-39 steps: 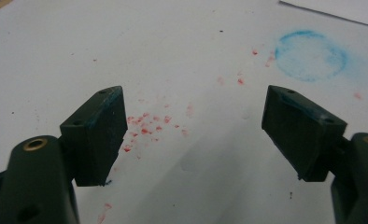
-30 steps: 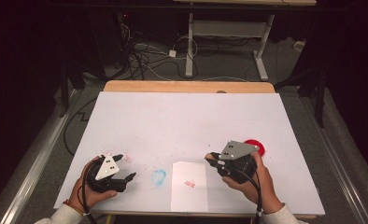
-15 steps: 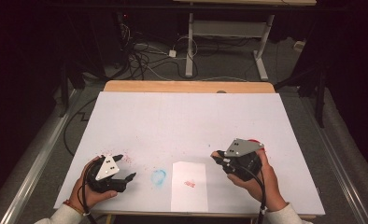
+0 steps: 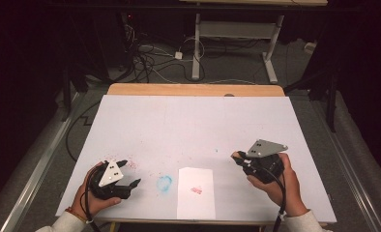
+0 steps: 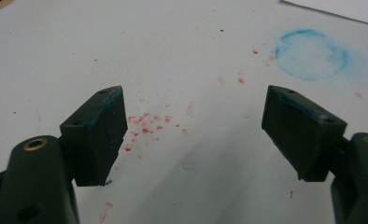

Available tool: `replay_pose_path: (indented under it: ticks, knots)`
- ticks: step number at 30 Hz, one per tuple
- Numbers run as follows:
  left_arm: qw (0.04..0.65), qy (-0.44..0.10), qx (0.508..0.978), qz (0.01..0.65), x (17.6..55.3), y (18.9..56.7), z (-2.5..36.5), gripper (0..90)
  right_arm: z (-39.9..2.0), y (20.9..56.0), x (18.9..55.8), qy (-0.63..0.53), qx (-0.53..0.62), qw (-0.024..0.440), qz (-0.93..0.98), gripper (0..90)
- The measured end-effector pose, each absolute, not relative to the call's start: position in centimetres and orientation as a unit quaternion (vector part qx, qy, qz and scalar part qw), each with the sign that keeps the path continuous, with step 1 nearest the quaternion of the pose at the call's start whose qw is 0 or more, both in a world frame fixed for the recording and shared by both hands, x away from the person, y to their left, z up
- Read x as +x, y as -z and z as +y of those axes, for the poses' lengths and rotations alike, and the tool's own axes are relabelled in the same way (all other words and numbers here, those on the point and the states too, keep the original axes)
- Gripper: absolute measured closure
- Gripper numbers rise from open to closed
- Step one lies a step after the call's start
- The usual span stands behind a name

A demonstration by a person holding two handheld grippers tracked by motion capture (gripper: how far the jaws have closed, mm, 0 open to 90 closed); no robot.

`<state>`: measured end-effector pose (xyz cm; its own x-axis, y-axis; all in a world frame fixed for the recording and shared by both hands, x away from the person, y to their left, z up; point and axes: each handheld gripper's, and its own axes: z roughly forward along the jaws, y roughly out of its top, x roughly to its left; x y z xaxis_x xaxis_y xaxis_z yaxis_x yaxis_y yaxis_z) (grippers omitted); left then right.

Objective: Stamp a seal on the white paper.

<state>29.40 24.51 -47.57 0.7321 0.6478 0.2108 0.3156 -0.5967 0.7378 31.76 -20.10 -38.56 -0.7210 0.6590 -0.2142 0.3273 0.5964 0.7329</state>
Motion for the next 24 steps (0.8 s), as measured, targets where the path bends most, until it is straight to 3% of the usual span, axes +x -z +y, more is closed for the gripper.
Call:
replay_pose_path:
  ticks: [24]
  knots:
    - [0.354,-0.227,0.859,0.292,29.2,47.8,24.9,21.5,-24.7,38.0,33.1,-0.339,0.345,0.268,0.833,76.1]
